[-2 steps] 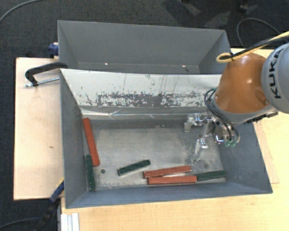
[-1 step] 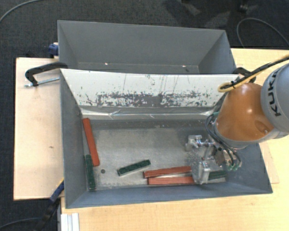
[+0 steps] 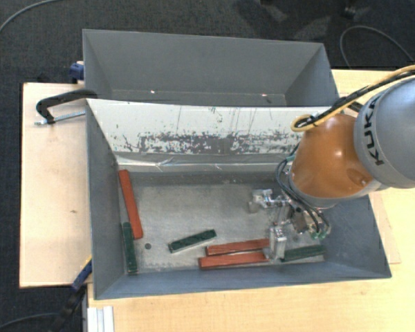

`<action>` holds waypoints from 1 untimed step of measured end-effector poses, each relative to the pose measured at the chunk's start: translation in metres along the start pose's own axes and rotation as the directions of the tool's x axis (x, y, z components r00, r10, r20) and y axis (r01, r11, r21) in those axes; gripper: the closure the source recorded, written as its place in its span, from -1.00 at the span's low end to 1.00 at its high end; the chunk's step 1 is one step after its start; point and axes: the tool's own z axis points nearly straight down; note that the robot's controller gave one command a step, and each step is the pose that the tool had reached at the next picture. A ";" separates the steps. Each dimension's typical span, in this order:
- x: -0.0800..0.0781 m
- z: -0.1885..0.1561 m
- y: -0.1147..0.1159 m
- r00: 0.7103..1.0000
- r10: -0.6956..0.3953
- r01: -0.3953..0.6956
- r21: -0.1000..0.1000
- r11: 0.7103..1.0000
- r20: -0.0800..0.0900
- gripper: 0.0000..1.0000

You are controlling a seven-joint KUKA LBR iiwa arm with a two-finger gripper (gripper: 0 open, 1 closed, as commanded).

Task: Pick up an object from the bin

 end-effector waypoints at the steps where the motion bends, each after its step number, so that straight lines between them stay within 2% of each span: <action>1: 0.001 0.000 -0.001 1.000 0.003 -0.003 0.001 1.000 -0.001 1.00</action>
Offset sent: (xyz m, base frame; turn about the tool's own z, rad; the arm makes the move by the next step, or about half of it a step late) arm 0.0000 0.0000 0.0000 0.0000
